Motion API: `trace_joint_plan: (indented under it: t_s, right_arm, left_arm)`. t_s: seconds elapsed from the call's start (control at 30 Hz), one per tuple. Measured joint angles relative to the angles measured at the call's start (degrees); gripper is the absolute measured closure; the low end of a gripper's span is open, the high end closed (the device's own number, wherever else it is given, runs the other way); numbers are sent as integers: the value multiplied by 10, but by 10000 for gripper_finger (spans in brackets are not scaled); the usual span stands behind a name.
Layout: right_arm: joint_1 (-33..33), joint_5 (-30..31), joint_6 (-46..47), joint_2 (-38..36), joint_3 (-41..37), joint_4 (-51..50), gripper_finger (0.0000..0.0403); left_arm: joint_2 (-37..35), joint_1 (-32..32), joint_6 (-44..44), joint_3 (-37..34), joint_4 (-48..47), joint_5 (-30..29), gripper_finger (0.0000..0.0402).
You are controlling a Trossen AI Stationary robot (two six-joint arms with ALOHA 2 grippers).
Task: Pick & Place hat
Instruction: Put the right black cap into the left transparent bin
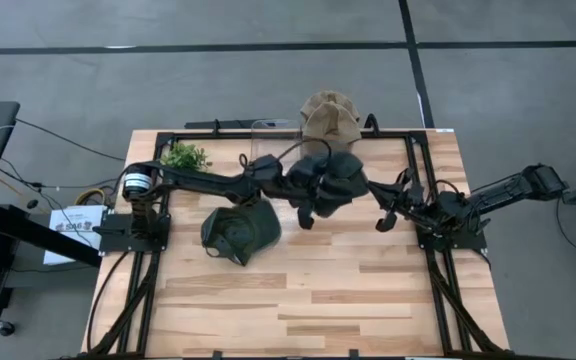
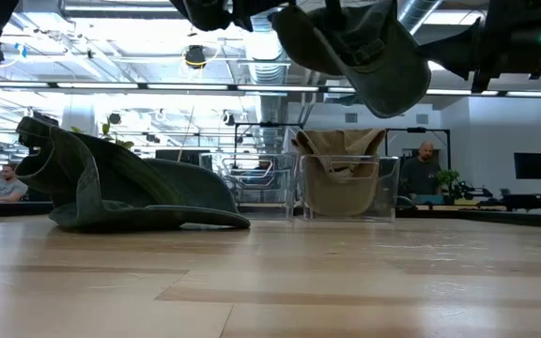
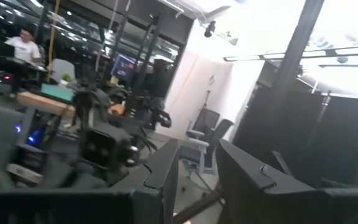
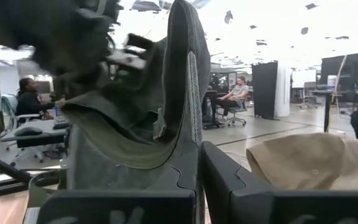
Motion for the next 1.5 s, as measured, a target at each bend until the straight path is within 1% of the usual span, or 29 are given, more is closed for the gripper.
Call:
trace_joint_plan:
  t_s: [0.17, 0.27, 0.43, 0.57, 0.67, 0.77, 0.9, 1.03, 1.17, 1.27, 1.4, 1.5]
  right_arm:
    - [6, -29, -9, 0, 0, 6, 403]
    - [13, -30, -19, 0, 0, 13, 403]
    - [26, -30, -33, 0, 0, 24, 403]
    - [28, -29, -37, 0, 0, 24, 403]
    - [28, -27, -37, 0, 0, 24, 403]
    - [28, -7, -37, 0, 0, 23, 403]
    - [28, 4, -37, 0, 0, 22, 403]
    - [28, 3, -33, 0, 0, 25, 403]
    - [28, 3, -33, 0, 0, 29, 403]
    - [28, 2, -33, 0, 0, 30, 403]
    - [29, 1, -33, 0, 0, 34, 403]
    - [29, -3, -32, 0, 0, 34, 403]
  left_arm:
    - [-15, 32, 0, 0, -7, 0, 296]
    - [-26, 52, 2, 0, -15, -1, 296]
    - [-52, 73, 37, 0, -20, -2, 296]
    - [-78, 74, 76, 0, -16, -6, 296]
    - [-95, 65, 81, 0, -21, -5, 296]
    - [-105, 46, 81, 0, -25, -4, 296]
    - [-106, 11, 84, 0, -43, -4, 296]
    - [-99, -27, 118, -3, -74, -4, 296]
    - [-82, -58, 137, -11, -78, -36, 296]
    - [-65, -69, 137, -11, -69, -62, 296]
    - [-36, -72, 137, -10, -67, -98, 296]
    - [-20, -65, 137, -11, -51, -111, 296]
